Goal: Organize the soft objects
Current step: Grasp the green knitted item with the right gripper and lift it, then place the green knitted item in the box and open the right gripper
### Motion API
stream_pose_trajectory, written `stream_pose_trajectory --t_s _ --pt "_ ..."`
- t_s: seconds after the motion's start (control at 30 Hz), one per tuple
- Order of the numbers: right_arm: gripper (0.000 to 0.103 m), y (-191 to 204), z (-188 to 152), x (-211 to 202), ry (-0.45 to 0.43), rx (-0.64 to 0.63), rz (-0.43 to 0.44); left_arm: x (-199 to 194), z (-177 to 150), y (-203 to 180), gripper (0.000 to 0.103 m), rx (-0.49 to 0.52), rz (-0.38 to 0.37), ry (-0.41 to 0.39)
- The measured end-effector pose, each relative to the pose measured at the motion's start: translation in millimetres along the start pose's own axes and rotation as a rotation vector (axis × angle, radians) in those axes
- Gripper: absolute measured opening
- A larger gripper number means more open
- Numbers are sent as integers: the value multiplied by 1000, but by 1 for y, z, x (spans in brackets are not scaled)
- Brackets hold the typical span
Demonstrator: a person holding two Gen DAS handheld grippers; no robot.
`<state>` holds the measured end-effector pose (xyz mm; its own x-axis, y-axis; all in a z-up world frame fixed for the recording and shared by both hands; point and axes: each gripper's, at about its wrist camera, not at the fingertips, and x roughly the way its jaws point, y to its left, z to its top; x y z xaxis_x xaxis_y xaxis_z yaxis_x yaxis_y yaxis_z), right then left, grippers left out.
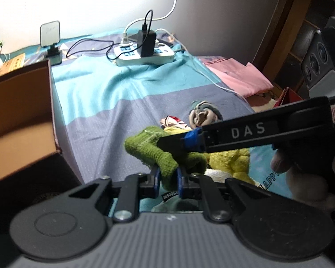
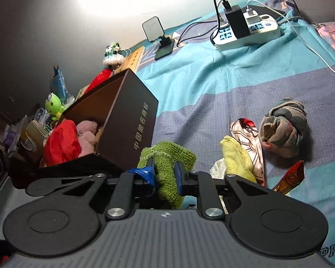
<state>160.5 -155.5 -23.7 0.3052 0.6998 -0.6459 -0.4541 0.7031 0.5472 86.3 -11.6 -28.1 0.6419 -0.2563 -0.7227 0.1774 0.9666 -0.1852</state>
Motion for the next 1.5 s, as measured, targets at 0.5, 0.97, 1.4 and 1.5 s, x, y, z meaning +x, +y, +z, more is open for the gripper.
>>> stream_pose_trajectory --t_s 0.5,0.97,1.4,1.5 --pt "0 133 43 32 -143 -149 163 -125 23 92 10 23 34 -231" --pt "0 188 67 193 13 -179 42 -72 30 248 10 -65 176 -41" --pt "7 192 63 217 80 -112 -15 -43 24 290 47 -161 278 86" --pt "7 190 62 213 61 -103 -18 -50 24 287 48 -174 281 73"
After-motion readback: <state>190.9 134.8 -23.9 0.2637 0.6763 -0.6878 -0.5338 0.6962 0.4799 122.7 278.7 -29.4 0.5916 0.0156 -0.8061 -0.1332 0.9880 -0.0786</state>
